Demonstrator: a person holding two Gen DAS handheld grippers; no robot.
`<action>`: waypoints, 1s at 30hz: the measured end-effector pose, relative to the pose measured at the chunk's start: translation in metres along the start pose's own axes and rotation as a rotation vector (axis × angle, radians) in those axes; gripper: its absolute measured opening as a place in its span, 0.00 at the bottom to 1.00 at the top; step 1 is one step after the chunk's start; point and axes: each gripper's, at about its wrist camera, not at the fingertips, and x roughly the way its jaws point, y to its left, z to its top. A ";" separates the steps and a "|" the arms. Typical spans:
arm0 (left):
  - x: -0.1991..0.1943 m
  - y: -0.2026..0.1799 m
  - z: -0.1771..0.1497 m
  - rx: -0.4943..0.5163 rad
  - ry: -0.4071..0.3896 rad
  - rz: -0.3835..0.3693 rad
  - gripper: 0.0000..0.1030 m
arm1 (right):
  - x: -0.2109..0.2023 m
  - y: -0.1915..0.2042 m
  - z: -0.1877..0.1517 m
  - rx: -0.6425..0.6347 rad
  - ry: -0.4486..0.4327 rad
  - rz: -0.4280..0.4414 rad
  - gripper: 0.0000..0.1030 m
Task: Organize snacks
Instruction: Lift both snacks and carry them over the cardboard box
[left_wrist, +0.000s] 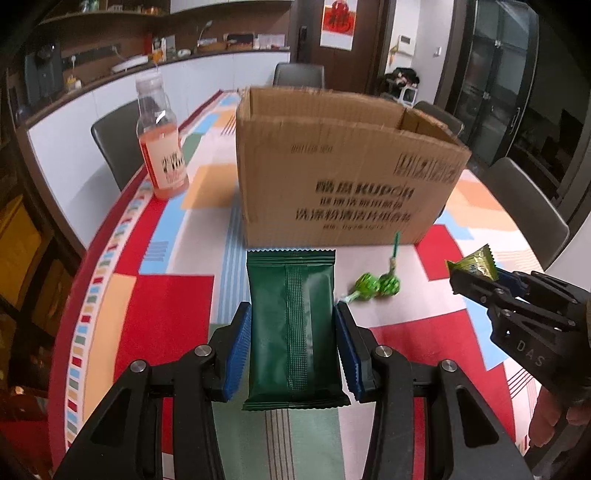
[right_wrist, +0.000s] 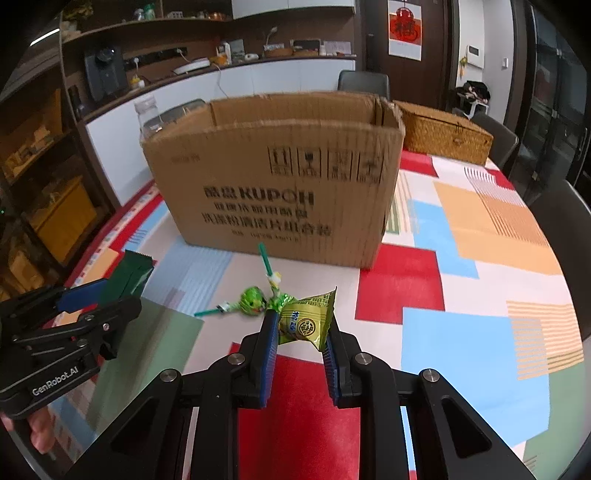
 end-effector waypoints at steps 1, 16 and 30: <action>-0.003 0.000 0.002 0.004 -0.011 -0.001 0.42 | -0.003 0.000 0.001 -0.001 -0.005 0.003 0.23; -0.056 -0.007 0.042 0.049 -0.192 -0.018 0.42 | -0.051 0.004 0.032 -0.029 -0.159 0.029 0.23; -0.074 -0.014 0.102 0.090 -0.319 -0.013 0.42 | -0.079 0.001 0.084 -0.060 -0.297 0.019 0.23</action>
